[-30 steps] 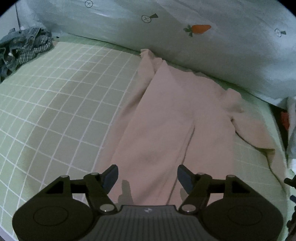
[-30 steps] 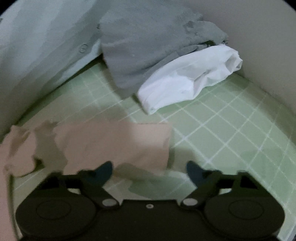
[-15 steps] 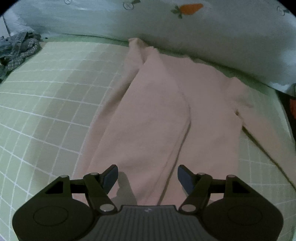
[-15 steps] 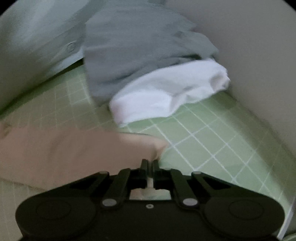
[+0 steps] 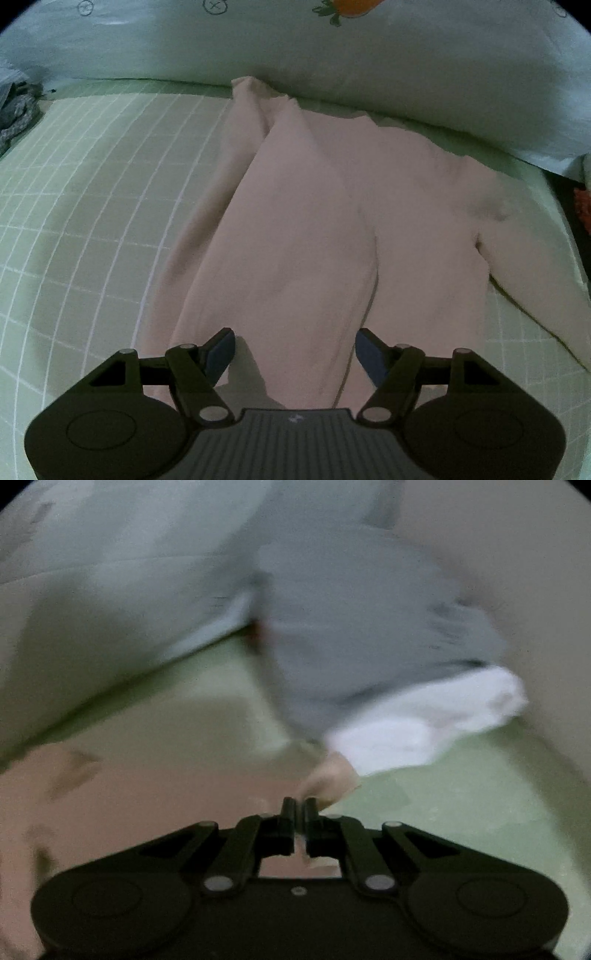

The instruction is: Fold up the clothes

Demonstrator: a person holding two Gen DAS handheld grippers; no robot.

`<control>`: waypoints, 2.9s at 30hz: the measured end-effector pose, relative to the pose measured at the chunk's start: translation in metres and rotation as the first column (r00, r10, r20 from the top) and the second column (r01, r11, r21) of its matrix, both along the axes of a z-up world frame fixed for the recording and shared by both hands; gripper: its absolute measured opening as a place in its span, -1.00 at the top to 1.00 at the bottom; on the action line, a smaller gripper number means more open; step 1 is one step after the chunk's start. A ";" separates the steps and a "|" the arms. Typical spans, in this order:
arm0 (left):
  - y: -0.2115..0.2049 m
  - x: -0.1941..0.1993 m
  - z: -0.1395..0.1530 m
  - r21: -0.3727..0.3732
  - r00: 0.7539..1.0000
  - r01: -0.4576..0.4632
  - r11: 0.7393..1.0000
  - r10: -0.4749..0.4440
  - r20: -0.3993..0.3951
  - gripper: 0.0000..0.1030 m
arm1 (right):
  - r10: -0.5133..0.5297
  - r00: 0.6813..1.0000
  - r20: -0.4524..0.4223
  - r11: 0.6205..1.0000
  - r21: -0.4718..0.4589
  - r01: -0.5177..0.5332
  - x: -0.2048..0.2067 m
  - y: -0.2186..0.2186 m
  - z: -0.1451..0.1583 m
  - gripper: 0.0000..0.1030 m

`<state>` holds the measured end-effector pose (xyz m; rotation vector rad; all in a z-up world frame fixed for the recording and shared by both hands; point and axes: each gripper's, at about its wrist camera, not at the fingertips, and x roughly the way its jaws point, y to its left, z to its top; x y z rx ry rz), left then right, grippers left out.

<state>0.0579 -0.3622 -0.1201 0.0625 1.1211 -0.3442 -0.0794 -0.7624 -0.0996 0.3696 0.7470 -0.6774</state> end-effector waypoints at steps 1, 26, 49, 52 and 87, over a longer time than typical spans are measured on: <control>0.000 0.002 -0.001 -0.003 1.000 0.002 1.000 -0.002 -0.001 -0.41 | 0.040 0.999 0.017 0.999 0.014 -0.041 0.009 0.011 0.002 0.90; -0.045 -0.012 0.014 0.030 0.993 0.114 0.993 -0.115 0.035 -0.50 | 0.119 0.992 0.042 0.986 0.114 -0.123 0.003 0.047 -0.003 -0.42; -0.193 -0.017 0.011 0.051 0.906 0.413 0.909 -0.416 0.073 0.96 | -0.027 0.999 -0.042 0.995 0.100 0.032 -0.024 0.007 -0.035 -0.43; -0.165 -0.005 0.030 0.021 0.921 0.367 0.930 -0.367 0.132 0.97 | -0.019 0.998 -0.052 0.997 0.079 0.023 -0.022 0.015 -0.034 -0.43; 0.153 0.108 0.040 -0.074 0.965 -0.181 0.981 0.192 0.179 -0.40 | 0.182 0.969 -0.166 0.973 -0.114 -0.202 0.023 0.195 0.016 -0.99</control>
